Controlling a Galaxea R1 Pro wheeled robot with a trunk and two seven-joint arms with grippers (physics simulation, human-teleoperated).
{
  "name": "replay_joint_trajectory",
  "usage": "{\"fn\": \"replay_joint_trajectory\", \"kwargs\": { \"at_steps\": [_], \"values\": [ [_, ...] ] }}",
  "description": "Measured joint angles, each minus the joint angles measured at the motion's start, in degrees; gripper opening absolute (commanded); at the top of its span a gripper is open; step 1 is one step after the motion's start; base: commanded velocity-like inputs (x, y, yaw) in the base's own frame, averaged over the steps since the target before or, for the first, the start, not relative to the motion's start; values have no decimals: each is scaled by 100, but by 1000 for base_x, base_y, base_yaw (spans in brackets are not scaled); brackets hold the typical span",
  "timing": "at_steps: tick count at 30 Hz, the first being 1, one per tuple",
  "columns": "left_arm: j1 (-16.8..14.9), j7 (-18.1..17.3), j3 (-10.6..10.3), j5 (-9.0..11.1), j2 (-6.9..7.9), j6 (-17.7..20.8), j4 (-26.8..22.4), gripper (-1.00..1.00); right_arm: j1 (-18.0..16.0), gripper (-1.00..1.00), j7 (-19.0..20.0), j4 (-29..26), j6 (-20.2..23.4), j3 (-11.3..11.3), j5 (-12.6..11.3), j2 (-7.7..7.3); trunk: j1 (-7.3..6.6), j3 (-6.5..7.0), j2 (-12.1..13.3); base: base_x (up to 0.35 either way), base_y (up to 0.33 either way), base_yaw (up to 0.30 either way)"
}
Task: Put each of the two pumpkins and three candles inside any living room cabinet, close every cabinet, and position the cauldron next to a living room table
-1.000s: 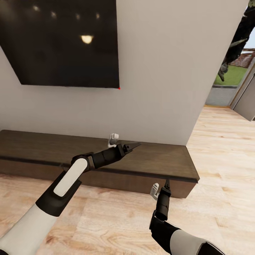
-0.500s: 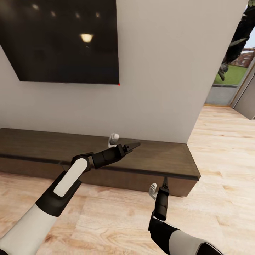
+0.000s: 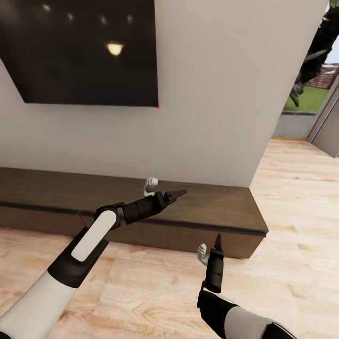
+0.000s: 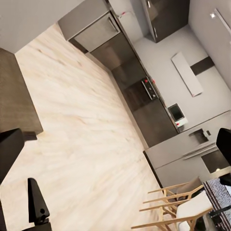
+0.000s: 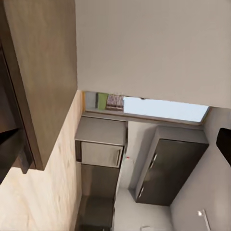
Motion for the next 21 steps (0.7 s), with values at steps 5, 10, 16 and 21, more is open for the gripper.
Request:
{"fn": "replay_joint_trajectory", "kwargs": {
  "at_steps": [5,10,16,21],
  "values": [
    [0,0,0,0,0,0,0,100,35,100,3,0,4,0,-10,0,110,-90,-201,0,0,0],
    [0,0,0,0,0,0,0,100,49,100,0,0,19,0,-5,0,220,-180,-401,0,0,0],
    [0,0,0,0,0,0,0,100,45,100,-30,0,30,9,11,0,351,-287,-642,0,0,0],
    [0,0,0,0,0,0,0,100,14,100,-43,0,44,1,104,-27,461,-377,-842,0,0,0]
  ]
}}
